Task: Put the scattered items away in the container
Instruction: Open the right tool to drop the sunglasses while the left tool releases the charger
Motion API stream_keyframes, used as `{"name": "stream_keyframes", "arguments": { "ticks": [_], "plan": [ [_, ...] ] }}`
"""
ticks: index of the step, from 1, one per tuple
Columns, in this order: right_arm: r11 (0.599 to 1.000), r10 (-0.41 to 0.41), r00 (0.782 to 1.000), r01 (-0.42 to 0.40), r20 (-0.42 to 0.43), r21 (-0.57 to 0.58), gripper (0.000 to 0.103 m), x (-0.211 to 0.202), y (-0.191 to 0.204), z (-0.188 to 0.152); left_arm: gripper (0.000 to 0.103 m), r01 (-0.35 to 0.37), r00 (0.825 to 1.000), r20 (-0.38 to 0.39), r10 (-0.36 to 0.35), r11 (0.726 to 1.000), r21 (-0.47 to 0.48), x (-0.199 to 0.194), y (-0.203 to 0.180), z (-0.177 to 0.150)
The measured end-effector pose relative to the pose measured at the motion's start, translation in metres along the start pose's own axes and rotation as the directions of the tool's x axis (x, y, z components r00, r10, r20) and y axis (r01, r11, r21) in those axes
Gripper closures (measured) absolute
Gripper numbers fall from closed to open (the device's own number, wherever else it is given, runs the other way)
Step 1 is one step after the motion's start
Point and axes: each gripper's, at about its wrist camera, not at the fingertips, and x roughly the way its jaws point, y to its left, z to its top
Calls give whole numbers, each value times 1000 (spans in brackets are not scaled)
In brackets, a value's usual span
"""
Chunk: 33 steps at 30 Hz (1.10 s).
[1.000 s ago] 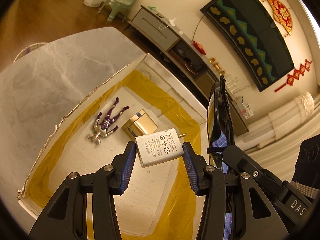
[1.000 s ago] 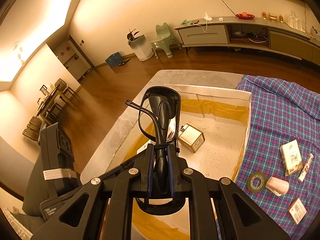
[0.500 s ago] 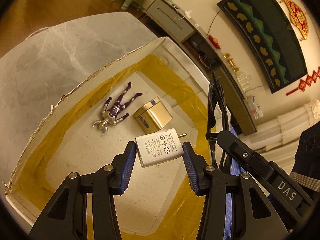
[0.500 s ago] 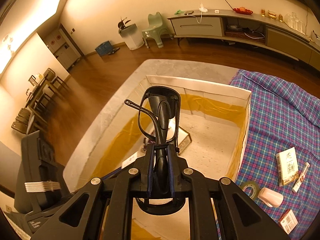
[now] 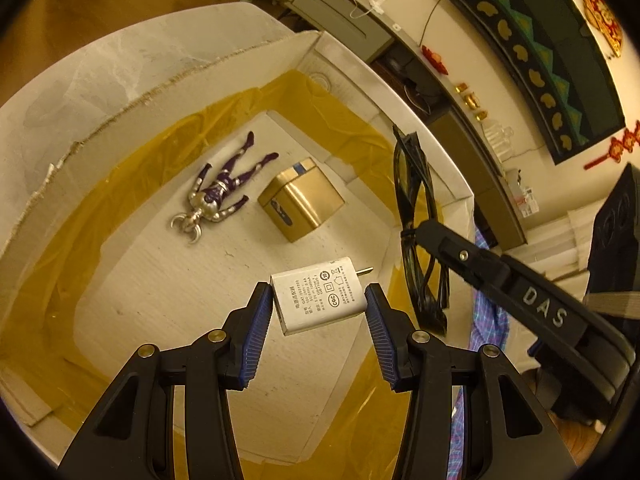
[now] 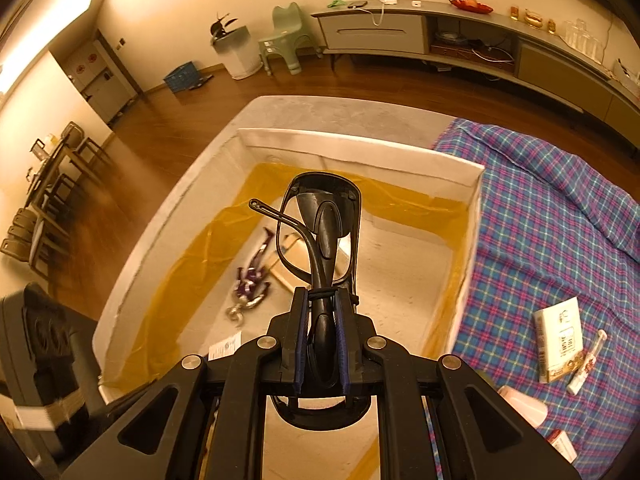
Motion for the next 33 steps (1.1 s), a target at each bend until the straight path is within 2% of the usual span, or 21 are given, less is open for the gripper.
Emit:
{"name": "stream_keyframes", "arguments": {
  "ticks": [3,6,10,16,23,27,33],
  "plan": [
    [1000,-27,1000,27,-14,-4,89,5,-3,4,53,-12,1000,-5,12,1000,-10,-1,-1,-1],
    [999,-39,999,39,-32,-8,88,10,-5,5,53,2,999,-42,-4,999,-46,1,4,-1],
    [1000,-2,1000,3,-20,24,80,7,-12,4,52,11,999,-47,-13,999,-37,-6,0,-2],
    [999,28,999,-29,17,38,79,-11,-9,-2,52,26,998,-53,-28,999,-29,-16,-7,-7],
    [994,104,993,-105,59,23,79,-52,0,-21,52,41,999,-15,-41,999,11,-40,-19,-17],
    [989,149,986,-149,78,-7,74,-77,4,-39,52,55,998,3,-55,998,38,-52,-26,-25],
    [985,172,981,-169,89,-40,73,-104,9,-63,52,49,997,58,-55,994,93,-68,-38,-42]
  ]
}}
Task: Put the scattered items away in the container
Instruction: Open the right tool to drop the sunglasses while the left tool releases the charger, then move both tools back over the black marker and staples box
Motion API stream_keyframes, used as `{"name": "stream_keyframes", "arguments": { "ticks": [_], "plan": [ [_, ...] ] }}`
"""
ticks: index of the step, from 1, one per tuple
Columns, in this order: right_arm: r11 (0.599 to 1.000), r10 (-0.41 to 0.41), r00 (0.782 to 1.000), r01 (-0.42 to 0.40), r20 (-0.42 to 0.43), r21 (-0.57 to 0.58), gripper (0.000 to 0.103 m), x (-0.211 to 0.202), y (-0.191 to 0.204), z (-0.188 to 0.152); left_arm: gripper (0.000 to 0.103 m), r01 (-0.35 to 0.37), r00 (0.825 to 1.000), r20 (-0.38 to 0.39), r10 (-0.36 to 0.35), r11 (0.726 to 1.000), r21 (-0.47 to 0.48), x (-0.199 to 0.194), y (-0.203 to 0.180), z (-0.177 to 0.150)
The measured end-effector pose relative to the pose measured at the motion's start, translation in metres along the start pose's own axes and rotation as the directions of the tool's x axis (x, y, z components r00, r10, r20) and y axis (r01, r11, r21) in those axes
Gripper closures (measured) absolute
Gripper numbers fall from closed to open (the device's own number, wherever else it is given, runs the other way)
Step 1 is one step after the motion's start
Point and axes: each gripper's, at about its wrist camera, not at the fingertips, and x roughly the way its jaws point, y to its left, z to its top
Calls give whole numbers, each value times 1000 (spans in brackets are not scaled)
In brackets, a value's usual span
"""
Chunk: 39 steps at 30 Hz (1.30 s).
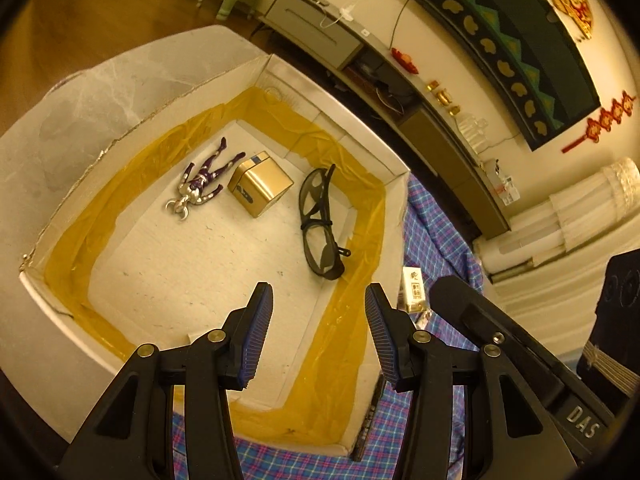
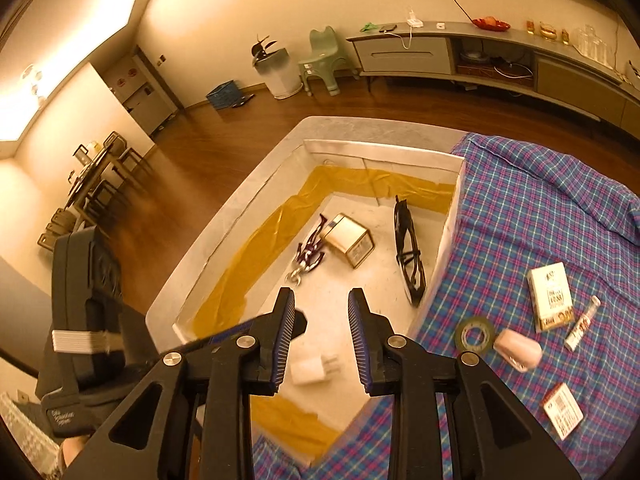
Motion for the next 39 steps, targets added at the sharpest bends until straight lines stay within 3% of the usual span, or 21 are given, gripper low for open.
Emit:
{"name": "stream_keyframes", "arguments": {
  "ticks": [4,8,12,15,21,27,29,33,39],
  "plan": [
    [1000,19,999,-19,37,-14,73,-29,5,-14,52,27,997,66,-34,994,109,-15,-20,-16],
    [1000,9,997,-7,79,-25,73,-62,2,-32,52,35,991,119,-67,965,258,-29,-48,-39],
    [1000,3,994,-1,107,-18,73,-89,-9,-53,52,73,988,104,-116,937,343,-30,-70,-65],
    [1000,-18,992,19,127,-11,72,-106,-21,-72,52,107,989,52,-139,914,392,-23,-82,-91],
    [994,-72,984,57,166,94,67,-123,-70,-112,52,107,994,-53,-92,853,511,5,-102,-147],
    [966,-156,980,125,123,228,66,-112,-132,-146,52,51,996,-87,4,785,618,47,-113,-187],
    [959,-188,977,160,102,233,60,-105,-145,-153,52,53,992,-123,30,786,616,64,-110,-193],
    [955,-248,968,236,43,180,54,-84,-166,-158,52,81,977,-207,42,828,554,96,-99,-193],
    [939,-342,939,342,-42,9,46,-42,-190,-154,52,84,971,-233,45,851,518,118,-92,-191]
  ]
}}
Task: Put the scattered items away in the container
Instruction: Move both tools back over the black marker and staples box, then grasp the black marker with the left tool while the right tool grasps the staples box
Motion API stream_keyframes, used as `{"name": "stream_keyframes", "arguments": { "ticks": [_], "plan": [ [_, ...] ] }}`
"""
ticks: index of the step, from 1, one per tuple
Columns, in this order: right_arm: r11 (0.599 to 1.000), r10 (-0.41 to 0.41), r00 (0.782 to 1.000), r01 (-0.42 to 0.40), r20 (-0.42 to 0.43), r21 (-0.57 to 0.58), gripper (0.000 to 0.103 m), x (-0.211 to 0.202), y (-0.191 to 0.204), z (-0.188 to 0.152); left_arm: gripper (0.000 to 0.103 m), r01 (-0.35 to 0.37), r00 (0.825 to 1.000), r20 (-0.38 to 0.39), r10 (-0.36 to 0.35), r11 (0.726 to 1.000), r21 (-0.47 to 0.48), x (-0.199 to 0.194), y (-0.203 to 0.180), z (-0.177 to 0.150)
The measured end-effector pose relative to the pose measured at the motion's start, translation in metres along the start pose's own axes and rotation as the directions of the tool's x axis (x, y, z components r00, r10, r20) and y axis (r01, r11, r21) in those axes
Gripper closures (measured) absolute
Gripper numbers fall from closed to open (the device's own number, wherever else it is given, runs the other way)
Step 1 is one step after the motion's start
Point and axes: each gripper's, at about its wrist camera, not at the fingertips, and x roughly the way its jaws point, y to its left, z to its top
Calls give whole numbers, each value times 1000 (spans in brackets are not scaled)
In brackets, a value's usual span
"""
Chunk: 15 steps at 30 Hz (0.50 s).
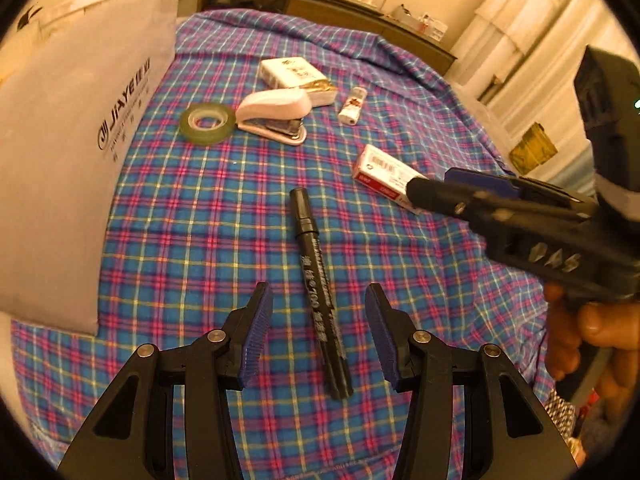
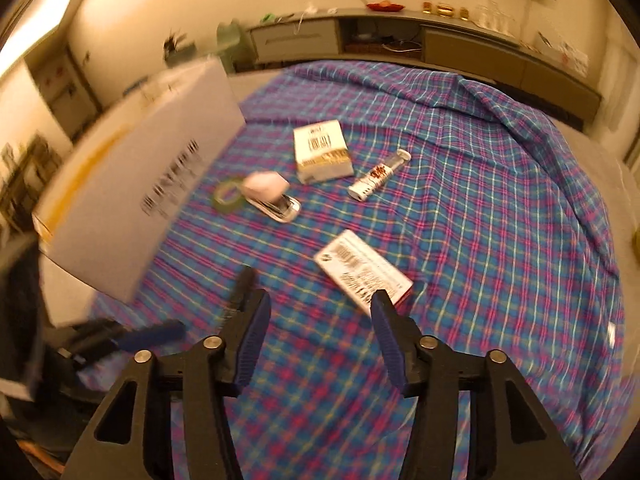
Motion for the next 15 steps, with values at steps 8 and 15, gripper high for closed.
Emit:
{"name": "stream_keyframes", "arguments": {
  "ticks": [8,15],
  "plan": [
    [961,-97,994,83,-43,-264,37,42,3,4,49,-21,999,37,18,997,71,11,-10,1],
    [975,2,998,-15,-58,-220,58,56,-17,9,90,-68,996,65,60,987,144,17,-15,0]
  ]
}}
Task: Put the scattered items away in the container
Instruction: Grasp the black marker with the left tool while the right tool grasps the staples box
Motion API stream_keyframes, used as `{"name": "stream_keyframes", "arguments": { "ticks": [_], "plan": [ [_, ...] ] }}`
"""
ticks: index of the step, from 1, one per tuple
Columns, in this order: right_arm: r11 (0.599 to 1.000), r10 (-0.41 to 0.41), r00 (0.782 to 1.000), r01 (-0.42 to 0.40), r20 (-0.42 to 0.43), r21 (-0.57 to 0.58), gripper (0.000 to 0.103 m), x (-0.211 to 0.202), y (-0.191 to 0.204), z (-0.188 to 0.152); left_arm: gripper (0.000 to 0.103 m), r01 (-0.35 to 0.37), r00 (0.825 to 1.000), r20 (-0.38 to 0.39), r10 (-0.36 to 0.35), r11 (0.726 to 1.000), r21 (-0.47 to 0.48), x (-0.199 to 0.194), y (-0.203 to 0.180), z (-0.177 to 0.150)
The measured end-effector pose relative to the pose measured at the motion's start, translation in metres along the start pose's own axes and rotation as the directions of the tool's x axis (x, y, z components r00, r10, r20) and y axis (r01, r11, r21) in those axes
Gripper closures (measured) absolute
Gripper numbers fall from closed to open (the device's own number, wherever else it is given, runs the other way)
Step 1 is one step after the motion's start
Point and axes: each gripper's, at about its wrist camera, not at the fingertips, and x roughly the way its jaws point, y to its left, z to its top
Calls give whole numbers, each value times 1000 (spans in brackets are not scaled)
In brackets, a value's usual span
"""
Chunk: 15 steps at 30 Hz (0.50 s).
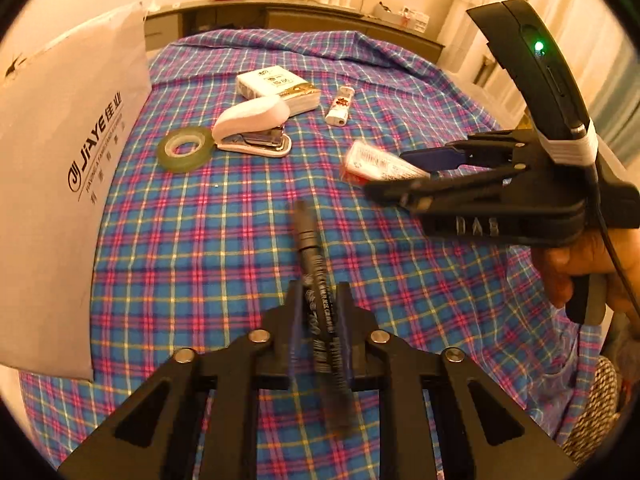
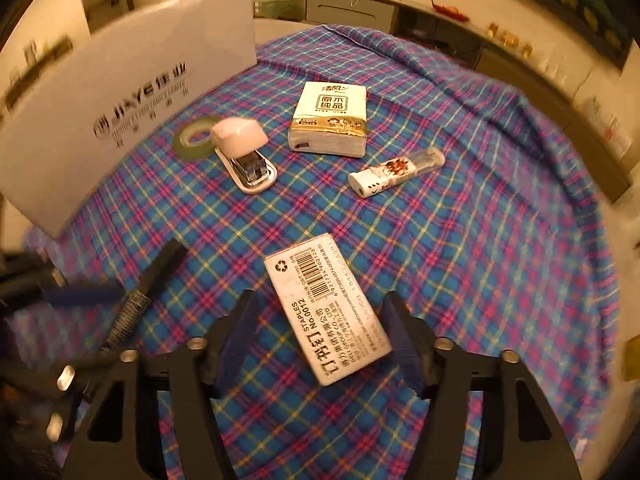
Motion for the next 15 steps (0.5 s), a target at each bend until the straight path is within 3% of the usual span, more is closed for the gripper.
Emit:
{"name": "stream_keyframes", "arguments": {
  "ticks": [1,6,15],
  "plan": [
    [1000,-6,1000,6,4,7,64,-1,-3,0,90,8,1000,0,-8,1000,-6,0,2,1],
    [998,-8,1000,7,27,63,64,-7,-11,-8,90,40,999,32,-39,999,-32,-9,8,5],
    [978,49,994,-68,100,199,64,-39,-14,-18,90,66,995,83,-62,997,-43,-31,9,13]
  ]
}}
